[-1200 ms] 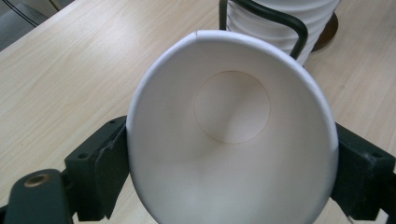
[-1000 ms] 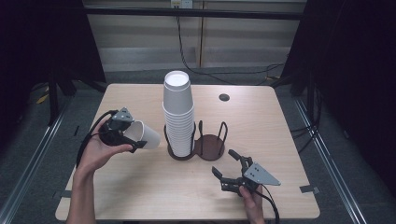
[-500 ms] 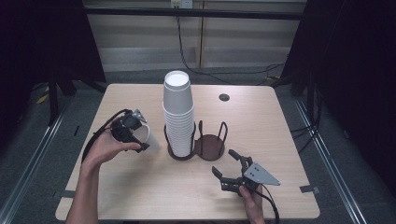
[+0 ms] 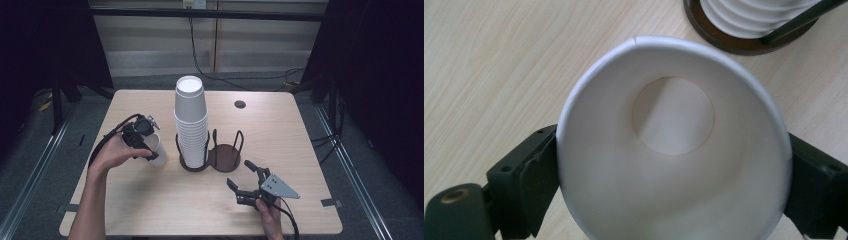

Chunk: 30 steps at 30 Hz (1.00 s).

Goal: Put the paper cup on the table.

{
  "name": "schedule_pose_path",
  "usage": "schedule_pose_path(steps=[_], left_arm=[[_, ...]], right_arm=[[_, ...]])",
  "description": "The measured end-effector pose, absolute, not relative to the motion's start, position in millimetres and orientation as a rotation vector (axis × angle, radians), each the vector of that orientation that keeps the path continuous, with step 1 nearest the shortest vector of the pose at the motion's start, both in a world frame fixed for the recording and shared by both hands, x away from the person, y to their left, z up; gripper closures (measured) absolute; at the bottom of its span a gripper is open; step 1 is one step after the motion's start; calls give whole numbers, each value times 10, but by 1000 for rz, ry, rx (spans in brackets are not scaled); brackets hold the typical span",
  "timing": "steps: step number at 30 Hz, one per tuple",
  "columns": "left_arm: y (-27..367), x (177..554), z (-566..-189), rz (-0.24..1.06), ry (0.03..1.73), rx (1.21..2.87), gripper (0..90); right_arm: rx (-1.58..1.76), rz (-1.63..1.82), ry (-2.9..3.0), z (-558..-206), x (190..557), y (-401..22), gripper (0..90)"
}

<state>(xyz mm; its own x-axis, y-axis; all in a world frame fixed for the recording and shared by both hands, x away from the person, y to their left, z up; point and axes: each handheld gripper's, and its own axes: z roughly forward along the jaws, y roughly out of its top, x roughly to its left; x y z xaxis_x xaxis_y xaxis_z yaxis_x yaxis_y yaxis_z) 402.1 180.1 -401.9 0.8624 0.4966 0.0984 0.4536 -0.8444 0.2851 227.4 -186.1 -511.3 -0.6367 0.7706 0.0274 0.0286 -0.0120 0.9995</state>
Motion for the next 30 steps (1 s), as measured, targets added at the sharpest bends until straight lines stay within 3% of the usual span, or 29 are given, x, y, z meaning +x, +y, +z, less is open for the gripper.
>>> schedule_pose_path(steps=[30], left_arm=[[1791, 4040, -4262, 225, 674, 2784, 55]], right_arm=[[850, 1686, 1696, -5112, 2268, -1852, 130]])
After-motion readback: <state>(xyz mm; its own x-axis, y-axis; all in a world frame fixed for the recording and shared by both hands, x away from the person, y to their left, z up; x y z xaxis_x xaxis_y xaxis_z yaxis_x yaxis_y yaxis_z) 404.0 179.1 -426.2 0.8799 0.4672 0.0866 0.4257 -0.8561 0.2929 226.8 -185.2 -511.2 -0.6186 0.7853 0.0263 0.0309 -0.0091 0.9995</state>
